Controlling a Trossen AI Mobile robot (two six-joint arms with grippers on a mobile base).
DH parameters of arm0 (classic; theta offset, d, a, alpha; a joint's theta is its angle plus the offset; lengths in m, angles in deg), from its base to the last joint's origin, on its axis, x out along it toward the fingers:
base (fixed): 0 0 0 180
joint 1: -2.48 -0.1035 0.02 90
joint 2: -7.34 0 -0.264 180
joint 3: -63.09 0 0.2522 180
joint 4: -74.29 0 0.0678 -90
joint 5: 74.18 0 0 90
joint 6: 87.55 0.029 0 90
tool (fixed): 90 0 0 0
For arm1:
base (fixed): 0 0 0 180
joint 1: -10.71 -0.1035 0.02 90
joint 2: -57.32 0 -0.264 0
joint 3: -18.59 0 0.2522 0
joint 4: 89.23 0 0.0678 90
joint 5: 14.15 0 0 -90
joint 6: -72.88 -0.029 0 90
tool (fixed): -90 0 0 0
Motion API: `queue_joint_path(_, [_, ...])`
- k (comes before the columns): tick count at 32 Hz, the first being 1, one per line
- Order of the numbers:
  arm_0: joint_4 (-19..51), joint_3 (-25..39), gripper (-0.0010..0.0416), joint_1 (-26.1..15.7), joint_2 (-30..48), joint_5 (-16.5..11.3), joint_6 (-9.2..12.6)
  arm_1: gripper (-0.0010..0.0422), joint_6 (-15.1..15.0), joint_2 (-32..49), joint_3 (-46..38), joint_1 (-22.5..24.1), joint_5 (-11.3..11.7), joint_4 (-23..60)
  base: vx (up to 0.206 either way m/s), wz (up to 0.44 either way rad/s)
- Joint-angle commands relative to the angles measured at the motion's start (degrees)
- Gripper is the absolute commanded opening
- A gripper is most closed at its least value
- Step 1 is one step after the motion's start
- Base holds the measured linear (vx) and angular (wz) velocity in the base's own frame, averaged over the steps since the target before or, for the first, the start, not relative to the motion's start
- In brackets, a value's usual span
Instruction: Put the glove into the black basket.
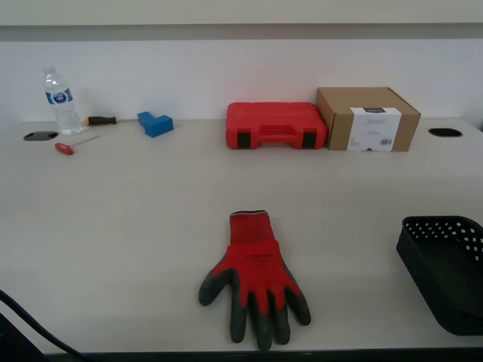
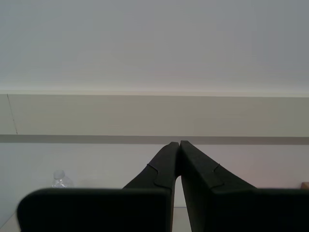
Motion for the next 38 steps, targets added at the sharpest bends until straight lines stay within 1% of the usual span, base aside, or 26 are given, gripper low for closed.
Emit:
queue_joint_path(1, [-0.2,0.0,0.0001,0.0,0.0,-0.1,0.0,0.0000,0.0,0.0,0.0,0.0,0.1,-0.2,0.000,0.000])
queue_joint_path(38, [-0.1,0.0,0.0001,0.0,0.0,-0.1,0.0,0.0000,0.0,0.0,0.0,0.0,0.1,0.1,0.000,0.000])
